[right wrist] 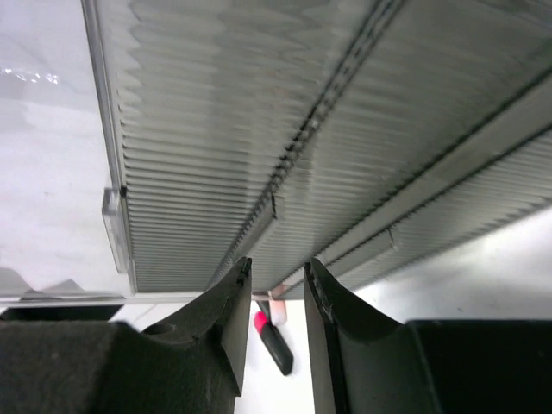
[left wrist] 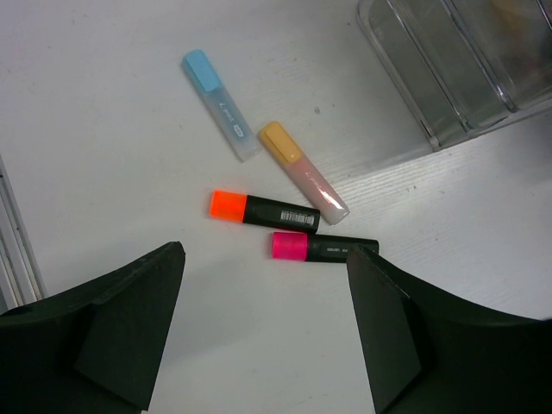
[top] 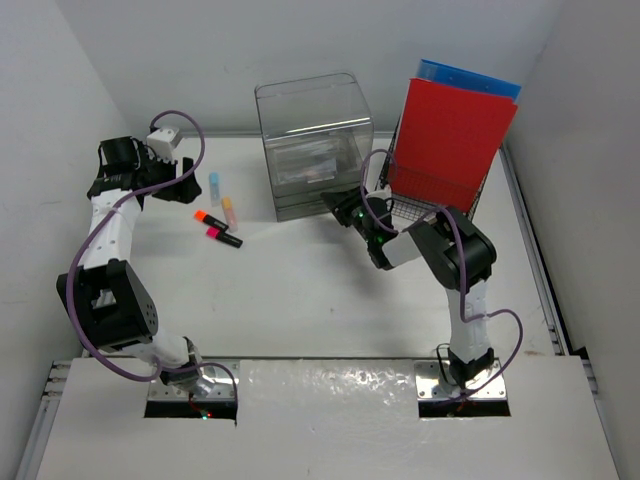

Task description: Organize the desk

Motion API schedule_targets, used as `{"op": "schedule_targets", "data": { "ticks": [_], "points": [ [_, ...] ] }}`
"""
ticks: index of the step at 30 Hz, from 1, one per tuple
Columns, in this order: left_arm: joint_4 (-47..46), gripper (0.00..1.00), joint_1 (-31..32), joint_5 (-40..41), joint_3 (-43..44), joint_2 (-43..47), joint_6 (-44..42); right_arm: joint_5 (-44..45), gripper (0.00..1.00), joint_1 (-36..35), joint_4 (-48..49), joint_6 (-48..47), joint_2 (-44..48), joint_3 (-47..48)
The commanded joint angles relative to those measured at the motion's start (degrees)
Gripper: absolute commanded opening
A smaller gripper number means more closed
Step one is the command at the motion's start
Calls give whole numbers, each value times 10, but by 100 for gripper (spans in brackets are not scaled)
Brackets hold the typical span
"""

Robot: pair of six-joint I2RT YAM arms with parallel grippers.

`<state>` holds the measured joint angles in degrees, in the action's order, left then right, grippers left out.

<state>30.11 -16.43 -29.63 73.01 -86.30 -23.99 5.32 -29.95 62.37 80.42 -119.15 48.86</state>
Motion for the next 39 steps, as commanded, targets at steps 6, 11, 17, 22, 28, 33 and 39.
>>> {"op": "schedule_targets", "data": {
  "ticks": [6, 11, 17, 22, 28, 33, 39],
  "points": [
    [-4, 74, 3, -5, 6, 3, -11, -3, 35, -8, -71, 62, -29, 11],
    [-4, 74, 3, -5, 7, 2, -11, 1, 36, -14, -81, 60, -17, -7],
    [-2, 74, 3, -6, 7, 5, -11, 0, 35, -18, -84, 69, -23, -18],
    [-3, 74, 3, -8, 7, 5, -11, 0, 36, -20, -86, 73, -23, -26],
    [-2, 74, 3, -10, 7, 5, -11, 5, 36, -26, -95, 68, -21, -32],
    [-2, 74, 3, -10, 7, 4, -11, 14, 37, -27, -97, 68, -24, -37],
    [-1, 74, 3, -11, 7, 5, -11, 35, 39, -40, -124, 13, -10, -32]
  ]
}}
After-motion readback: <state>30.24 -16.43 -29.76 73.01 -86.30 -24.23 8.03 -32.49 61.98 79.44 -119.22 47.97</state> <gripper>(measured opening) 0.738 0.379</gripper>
